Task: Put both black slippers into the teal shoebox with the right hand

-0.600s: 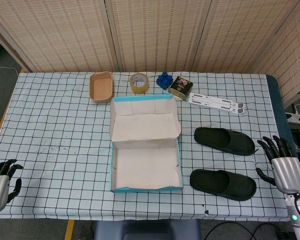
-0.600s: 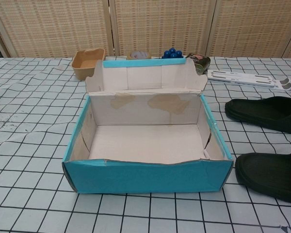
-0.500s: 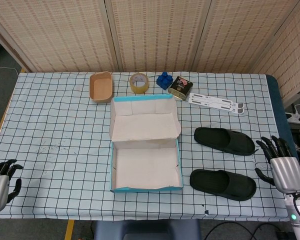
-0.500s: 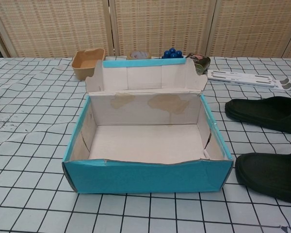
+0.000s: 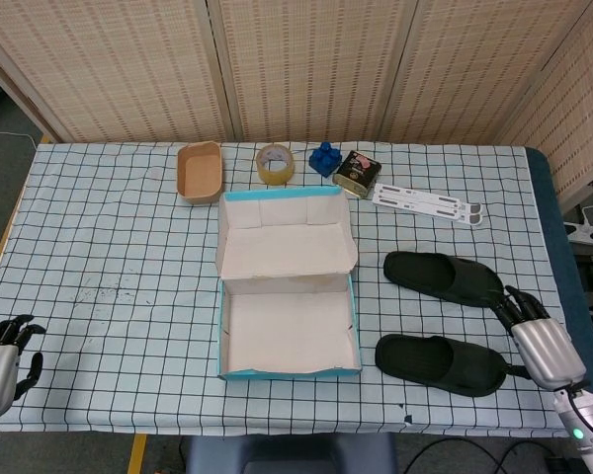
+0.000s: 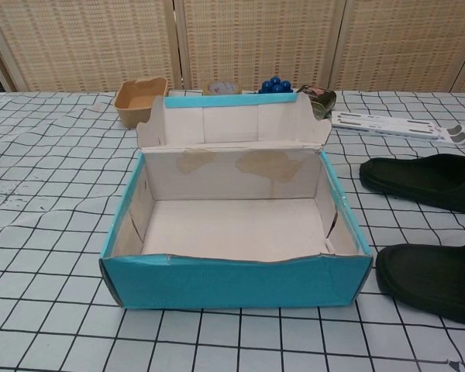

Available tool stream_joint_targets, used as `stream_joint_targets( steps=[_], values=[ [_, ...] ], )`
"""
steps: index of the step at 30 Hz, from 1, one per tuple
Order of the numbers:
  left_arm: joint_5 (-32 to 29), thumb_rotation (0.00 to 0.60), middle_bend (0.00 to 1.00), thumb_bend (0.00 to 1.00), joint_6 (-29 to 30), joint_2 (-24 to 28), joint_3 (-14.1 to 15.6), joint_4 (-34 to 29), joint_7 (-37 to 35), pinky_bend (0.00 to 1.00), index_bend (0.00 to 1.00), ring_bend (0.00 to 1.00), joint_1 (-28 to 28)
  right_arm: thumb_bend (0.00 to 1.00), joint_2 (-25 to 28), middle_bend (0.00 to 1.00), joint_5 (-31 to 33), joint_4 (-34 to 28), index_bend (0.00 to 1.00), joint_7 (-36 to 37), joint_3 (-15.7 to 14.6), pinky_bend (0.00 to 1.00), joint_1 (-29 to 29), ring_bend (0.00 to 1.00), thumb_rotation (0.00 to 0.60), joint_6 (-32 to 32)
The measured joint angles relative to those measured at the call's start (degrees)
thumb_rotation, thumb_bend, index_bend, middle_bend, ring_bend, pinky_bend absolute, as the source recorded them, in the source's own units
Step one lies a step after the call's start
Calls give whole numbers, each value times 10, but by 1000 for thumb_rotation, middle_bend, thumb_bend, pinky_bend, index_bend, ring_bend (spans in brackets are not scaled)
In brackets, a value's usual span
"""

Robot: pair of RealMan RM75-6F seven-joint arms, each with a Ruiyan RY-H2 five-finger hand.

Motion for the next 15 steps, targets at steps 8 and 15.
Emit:
stream_joint_targets(
  steps=[8,15],
  values=[
    [15,600,214,490,25,4,2,-8,-5,477,350,217,8,146,48,168,-53,-16,180,46,-44,205,25,86,600,-55],
    [-4,600,214,491,3,5,1,-9,-5,478,350,218,4,93,50,167,-45,-18,169,23,-46,205,35,87,600,-75]
  ],
)
